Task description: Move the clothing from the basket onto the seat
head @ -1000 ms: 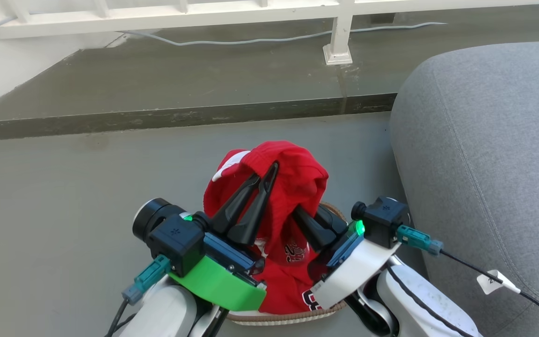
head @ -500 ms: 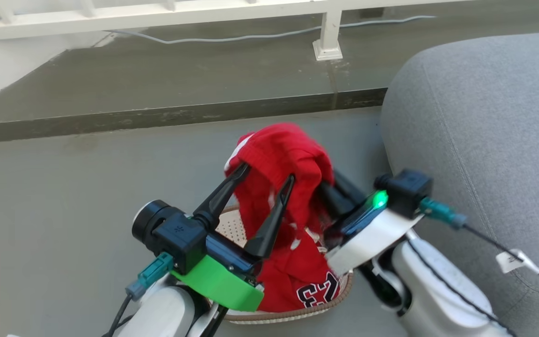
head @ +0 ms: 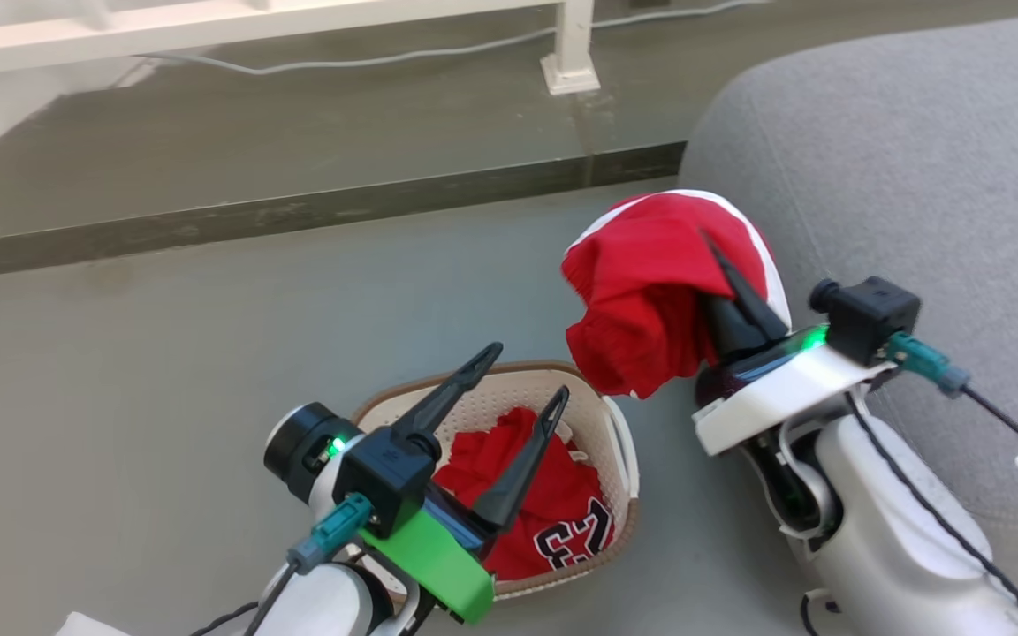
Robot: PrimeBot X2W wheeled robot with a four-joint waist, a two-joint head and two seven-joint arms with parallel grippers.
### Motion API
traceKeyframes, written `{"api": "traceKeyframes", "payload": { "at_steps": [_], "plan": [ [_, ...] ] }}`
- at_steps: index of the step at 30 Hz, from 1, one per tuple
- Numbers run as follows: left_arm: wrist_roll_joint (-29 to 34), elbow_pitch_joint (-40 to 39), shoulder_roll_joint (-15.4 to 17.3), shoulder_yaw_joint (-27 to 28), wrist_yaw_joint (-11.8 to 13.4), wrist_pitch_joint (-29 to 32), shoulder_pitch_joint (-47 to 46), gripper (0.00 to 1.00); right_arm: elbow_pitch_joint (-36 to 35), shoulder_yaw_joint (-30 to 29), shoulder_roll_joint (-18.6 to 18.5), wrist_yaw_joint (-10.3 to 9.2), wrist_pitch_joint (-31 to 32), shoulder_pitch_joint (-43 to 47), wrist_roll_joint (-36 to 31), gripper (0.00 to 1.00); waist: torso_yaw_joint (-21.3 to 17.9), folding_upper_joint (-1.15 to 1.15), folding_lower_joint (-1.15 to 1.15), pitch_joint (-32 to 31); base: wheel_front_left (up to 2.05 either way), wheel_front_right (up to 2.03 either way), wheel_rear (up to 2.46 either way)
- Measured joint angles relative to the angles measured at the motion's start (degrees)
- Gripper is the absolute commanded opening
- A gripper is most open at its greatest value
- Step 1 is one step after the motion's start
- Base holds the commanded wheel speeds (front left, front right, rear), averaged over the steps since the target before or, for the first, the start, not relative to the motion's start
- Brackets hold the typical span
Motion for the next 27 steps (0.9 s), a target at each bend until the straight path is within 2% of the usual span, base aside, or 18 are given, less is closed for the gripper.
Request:
{"api": "traceKeyframes", "payload": {
  "at_steps": [7,27],
  "plan": [
    [0.5,0.1,1.2,-1.1,-0.2,1.1,0.0,1.00,0.5,-4.0,-0.7,-1.22,0.0,0.0,0.5,0.00,-3.0,0.00,0.00,1.7,0.00,0.00,0.00],
    [3.6,-1.8,3.3,-1.1,-0.3,3.5,-1.7,1.00,-0.3,-10.6,0.8,-1.29,0.0,0.1,0.6,0.00,-12.9,0.00,0.00,8.6,0.00,0.00,0.00]
  ]
}}
